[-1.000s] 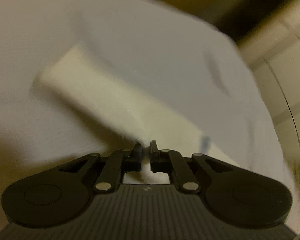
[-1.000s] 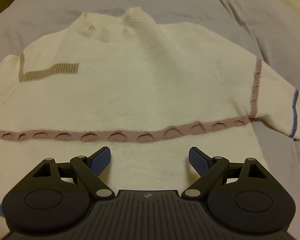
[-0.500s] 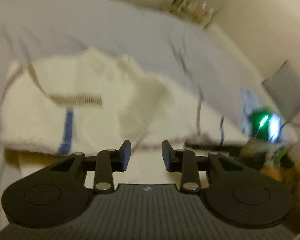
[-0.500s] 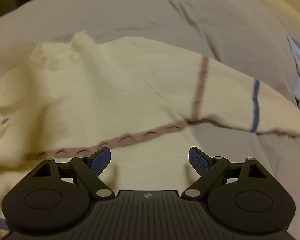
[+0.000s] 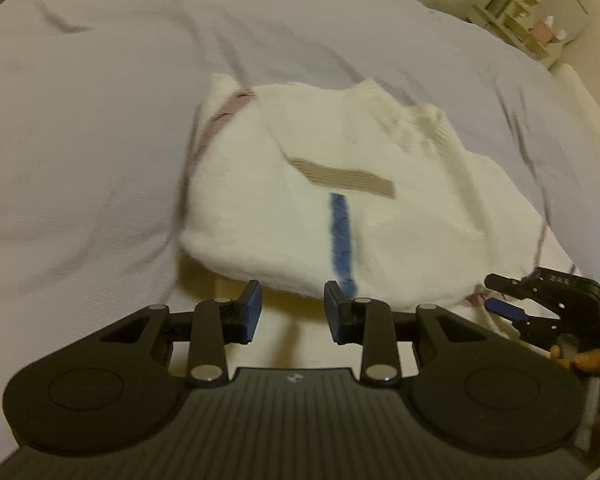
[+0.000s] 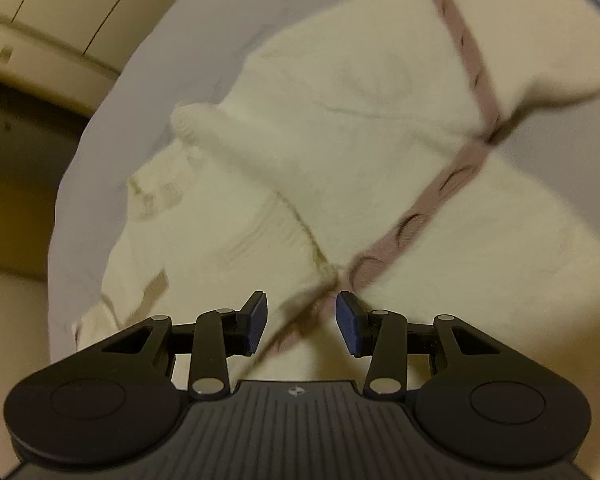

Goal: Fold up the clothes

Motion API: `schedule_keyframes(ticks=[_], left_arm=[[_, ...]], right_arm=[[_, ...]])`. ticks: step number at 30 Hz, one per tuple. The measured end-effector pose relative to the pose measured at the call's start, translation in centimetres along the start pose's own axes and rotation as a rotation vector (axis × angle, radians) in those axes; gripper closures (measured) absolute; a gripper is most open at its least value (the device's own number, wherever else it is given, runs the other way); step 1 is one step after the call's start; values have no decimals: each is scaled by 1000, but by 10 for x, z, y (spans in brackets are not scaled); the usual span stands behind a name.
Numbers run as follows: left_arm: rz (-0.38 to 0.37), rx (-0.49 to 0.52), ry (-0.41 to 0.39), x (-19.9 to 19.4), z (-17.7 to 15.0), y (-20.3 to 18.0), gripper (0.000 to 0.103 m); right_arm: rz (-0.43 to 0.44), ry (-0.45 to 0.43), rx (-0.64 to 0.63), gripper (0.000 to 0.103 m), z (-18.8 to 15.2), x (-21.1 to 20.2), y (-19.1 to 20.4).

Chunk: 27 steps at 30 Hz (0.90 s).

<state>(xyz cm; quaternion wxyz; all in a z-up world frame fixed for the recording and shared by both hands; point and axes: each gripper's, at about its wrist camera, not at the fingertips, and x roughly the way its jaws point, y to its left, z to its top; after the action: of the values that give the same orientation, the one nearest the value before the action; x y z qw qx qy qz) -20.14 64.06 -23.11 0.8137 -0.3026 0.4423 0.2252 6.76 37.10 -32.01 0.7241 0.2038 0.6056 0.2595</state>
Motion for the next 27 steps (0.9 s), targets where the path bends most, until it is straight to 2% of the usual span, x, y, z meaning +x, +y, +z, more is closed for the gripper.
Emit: schedule_keyframes(ticks=[1,2,3,5,6,8,11,14,16,19,20,21,25,26,27], left_arm=[[4,0,1,1,1,-1,74],[7,2,1,2,1,-3,74],[11,3,2,3,2,-5,74],[7,18,-1,2,3,-10,74],[-3,33,-4,0,3,-13,75],[-22,64,-11,-3,3,-19,75],[-46,91,-4,1,3,-30,75],[-45,111,14,10,1,-41,75],[-43,123,23,14,-1,-46,75],[-38,132,34,17,-2,-51,75],[-31,134,37,17,-2,-51,75],[-27,139,35,18,-2,-53,75],[-16,161,24,21,1,-60,75],[-13,167,23,23,1,-62,75],[-8,171,25,25,1,-65,75]], right_arm=[[-3,5,10,60,2,8,0],[8,-2,11,67,3,13,1],[31,-19,-10,91,5,13,6],[73,-72,-94,91,10,5,19],[90,-129,-155,92,12,-7,26],[107,-255,-262,92,17,-34,38],[41,-393,-322,92,31,-61,37],[-95,-350,-252,91,48,-47,15],[-108,-295,-192,89,54,-37,2],[-170,-277,-196,83,50,-31,-2],[-220,-275,-207,66,48,-30,-3],[-266,-287,-216,60,47,-32,-4],[-400,-402,-284,61,38,-47,-1],[-390,-422,-309,62,38,-50,3],[-341,-409,-328,63,40,-50,5]])
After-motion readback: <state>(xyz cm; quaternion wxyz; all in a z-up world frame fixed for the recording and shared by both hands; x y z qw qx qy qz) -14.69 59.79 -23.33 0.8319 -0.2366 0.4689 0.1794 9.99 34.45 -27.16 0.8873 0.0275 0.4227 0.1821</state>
